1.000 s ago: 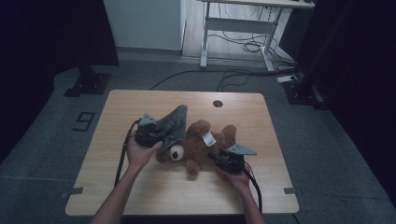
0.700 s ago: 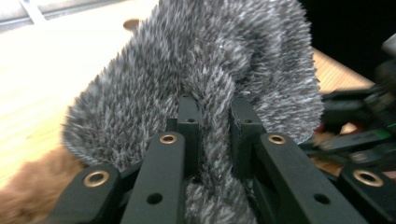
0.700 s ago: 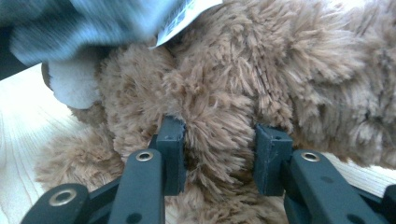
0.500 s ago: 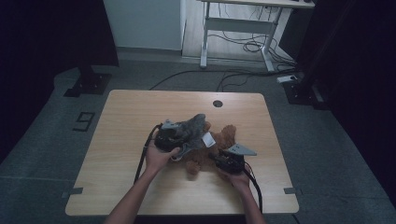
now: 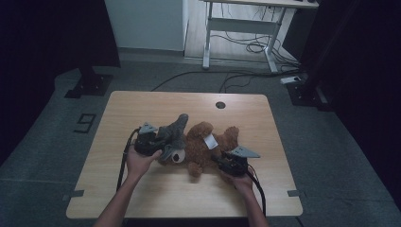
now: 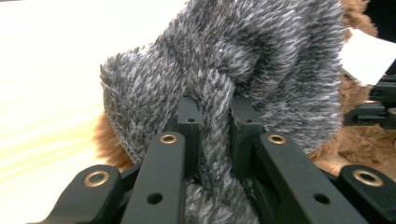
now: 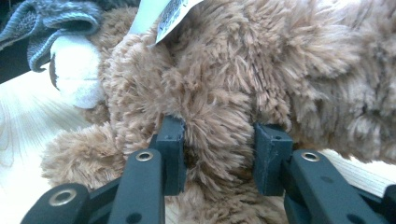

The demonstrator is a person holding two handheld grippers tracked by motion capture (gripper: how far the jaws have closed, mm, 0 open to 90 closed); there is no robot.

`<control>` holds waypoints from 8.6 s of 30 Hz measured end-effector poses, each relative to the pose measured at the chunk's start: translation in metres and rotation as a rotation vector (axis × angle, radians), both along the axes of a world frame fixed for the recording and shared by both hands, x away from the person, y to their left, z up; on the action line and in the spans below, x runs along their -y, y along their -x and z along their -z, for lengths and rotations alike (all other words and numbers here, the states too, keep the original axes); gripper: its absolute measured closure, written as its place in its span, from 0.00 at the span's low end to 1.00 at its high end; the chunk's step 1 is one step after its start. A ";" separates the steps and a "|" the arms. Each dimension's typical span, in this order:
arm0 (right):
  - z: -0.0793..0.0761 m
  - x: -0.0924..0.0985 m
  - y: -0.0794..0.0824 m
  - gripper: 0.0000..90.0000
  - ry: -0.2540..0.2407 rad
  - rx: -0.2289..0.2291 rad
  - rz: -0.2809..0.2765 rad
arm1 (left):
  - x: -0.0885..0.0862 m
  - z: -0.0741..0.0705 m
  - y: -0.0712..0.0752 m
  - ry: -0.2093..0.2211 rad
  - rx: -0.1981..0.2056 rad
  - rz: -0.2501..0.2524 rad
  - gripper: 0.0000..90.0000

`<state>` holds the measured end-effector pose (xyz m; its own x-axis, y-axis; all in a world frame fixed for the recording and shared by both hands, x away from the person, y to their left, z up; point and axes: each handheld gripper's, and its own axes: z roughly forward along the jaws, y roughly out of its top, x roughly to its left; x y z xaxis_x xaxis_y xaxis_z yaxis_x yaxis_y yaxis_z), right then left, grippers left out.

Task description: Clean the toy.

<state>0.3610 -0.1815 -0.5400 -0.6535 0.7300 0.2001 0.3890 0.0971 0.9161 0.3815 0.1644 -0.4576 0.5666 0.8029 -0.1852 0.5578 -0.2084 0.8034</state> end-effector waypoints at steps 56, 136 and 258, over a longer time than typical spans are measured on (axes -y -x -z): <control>0.002 -0.003 -0.018 0.73 0.022 0.058 0.147 | 0.066 0.000 -0.032 -0.108 0.011 0.084 0.86; -0.035 0.049 0.007 0.69 -0.020 0.107 0.078 | 0.029 0.009 0.023 0.052 0.021 0.104 0.85; -0.013 0.064 0.005 0.71 -0.078 0.095 0.030 | 0.084 -0.030 -0.017 -0.040 -0.046 0.168 0.86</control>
